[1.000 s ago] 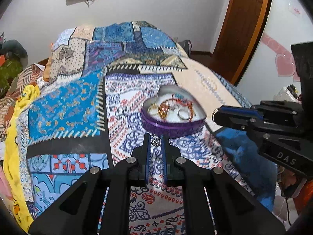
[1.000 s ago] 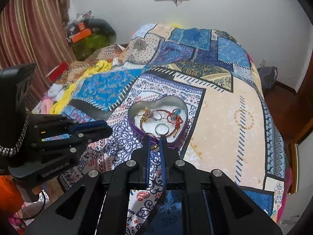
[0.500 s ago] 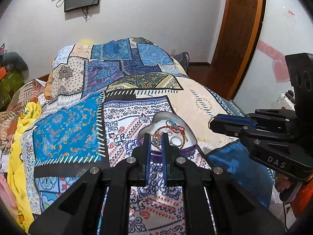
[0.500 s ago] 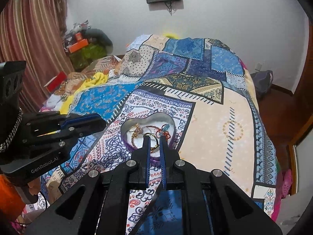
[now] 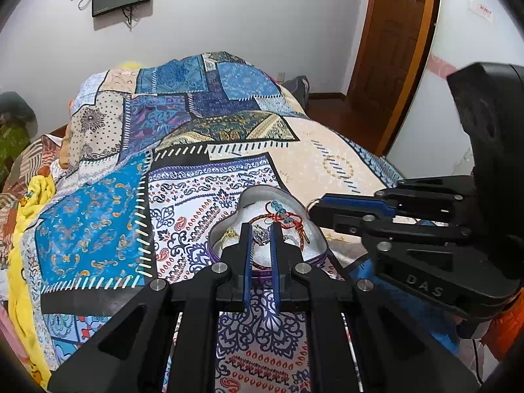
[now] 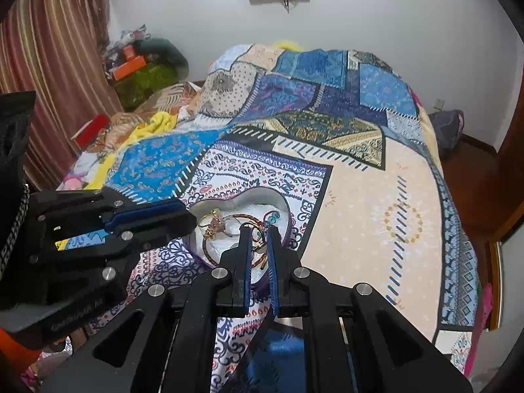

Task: Organize jewelry
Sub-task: 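Lower the pendant and ring into the tin and open both tools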

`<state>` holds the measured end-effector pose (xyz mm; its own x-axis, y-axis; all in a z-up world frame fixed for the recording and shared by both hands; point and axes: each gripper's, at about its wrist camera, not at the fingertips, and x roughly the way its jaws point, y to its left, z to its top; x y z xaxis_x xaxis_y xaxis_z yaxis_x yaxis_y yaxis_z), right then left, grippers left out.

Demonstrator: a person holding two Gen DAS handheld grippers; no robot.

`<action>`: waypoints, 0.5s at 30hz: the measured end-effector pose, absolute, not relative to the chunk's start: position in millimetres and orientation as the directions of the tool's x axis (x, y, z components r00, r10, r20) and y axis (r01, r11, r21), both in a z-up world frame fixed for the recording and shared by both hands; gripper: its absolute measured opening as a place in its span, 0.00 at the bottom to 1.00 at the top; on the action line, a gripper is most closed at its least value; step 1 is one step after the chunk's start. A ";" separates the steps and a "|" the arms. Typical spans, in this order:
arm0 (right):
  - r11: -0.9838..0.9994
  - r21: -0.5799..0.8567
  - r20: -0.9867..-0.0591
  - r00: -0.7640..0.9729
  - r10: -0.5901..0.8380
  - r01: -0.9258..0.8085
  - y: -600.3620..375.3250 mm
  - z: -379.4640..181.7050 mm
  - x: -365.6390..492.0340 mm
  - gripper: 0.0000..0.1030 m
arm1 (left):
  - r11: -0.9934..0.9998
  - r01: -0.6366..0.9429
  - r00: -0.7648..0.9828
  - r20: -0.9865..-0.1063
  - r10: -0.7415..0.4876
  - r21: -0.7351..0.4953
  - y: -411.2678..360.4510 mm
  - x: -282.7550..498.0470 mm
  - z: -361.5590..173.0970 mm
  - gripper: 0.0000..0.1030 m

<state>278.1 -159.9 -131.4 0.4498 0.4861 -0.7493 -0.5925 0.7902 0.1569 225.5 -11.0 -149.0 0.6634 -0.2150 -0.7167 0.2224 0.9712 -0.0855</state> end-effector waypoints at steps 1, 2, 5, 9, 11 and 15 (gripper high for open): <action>0.791 0.156 -0.754 0.446 0.482 -0.592 -158.8 -133.6 279.5 0.08 | 0.971 0.223 0.661 -0.719 -0.214 -0.085 -11.4 226.6 -150.4 0.08; 0.792 0.158 -0.758 0.441 0.481 -0.590 -158.7 -135.0 280.5 0.08 | 0.971 0.224 0.657 -0.723 -0.214 -0.084 -11.6 228.1 -152.4 0.08; 0.792 0.171 -0.769 0.423 0.479 -0.585 -158.4 -139.5 283.4 0.08 | 0.969 0.230 0.644 -0.732 -0.221 -0.090 -12.9 231.0 -157.1 0.08; 0.787 0.171 -0.782 0.405 0.475 -0.593 -156.3 -143.9 283.8 0.08 | 0.967 0.239 0.634 -0.740 -0.226 -0.091 -14.9 232.9 -160.9 0.08; 0.783 0.164 -0.787 0.400 0.470 -0.600 -154.3 -145.7 283.5 0.08 | 0.967 0.240 0.633 -0.741 -0.225 -0.089 -15.7 233.4 -161.8 0.08; 0.790 0.134 -0.789 0.417 0.450 -0.599 -152.3 -145.2 281.4 0.08 | 0.968 0.240 0.640 -0.737 -0.217 -0.077 -16.9 231.5 -160.8 0.08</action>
<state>281.4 -152.3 -145.2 0.4172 0.4504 -0.7893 -0.5985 0.7898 0.1343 231.5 -16.9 -160.8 0.6402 -0.2174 -0.7368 0.2399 0.9677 -0.0771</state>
